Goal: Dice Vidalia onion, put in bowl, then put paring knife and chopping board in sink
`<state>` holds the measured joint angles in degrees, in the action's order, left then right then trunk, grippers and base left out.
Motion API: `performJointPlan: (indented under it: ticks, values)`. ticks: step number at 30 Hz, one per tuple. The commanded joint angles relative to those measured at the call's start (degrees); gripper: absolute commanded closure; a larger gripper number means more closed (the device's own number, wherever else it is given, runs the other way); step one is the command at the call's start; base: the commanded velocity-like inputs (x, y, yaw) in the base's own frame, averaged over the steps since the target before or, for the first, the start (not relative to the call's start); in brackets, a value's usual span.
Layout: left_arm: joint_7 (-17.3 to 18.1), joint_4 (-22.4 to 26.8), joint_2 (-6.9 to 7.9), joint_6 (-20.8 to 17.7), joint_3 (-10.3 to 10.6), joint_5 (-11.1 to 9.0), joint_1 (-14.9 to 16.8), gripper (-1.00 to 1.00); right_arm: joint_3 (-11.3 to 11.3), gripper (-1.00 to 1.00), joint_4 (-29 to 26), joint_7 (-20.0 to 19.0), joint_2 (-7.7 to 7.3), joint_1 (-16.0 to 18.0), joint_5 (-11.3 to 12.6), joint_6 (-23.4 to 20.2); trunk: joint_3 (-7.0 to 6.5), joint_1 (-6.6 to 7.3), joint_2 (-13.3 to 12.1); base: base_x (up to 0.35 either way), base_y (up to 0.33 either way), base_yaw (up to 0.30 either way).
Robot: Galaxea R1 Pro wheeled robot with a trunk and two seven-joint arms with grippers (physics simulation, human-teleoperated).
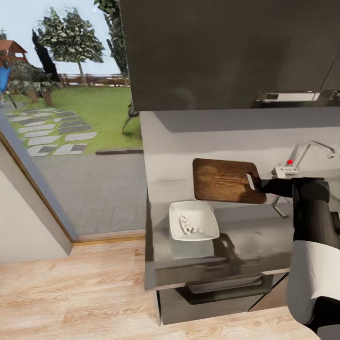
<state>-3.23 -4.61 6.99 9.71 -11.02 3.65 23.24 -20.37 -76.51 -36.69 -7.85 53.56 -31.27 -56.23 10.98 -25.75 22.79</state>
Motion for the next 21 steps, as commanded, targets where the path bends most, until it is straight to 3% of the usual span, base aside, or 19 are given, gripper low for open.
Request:
performJointPlan:
  ticks: [1,5,10,16,21]
  values:
    - [-0.3,-0.3,-0.12,0.5,-0.3,0.4,0.1,-1.00,-0.1,1.00,0.0,-0.6,-0.03,0.1,-0.2,-0.2,0.12,-0.04,0.1,0.000,-0.308,0.000]
    - [-0.3,-0.3,-0.66,0.4,-0.3,0.4,0.1,-1.00,0.0,1.00,0.0,-0.6,-0.10,0.1,-0.1,-0.2,0.12,-0.04,0.1,0.000,-0.315,0.000]
    - [-0.5,-0.3,-1.55,0.4,-0.3,0.4,0.1,-1.00,0.3,1.00,0.1,-0.8,0.03,0.0,-2.5,0.0,0.12,-0.04,0.1,0.000,-0.317,0.000]
    - [-0.7,-0.3,-1.80,0.3,-0.3,0.4,0.1,-1.00,0.1,1.00,1.0,-0.9,0.23,-0.2,-2.6,3.6,0.12,-0.04,0.1,0.000,-0.310,0.000]
    - [-0.6,-0.4,-1.89,-2.9,-0.3,0.4,0.1,-1.00,0.1,1.00,1.1,-1.0,0.62,-0.2,-2.1,3.8,0.12,-0.04,0.1,0.000,-0.314,0.000]
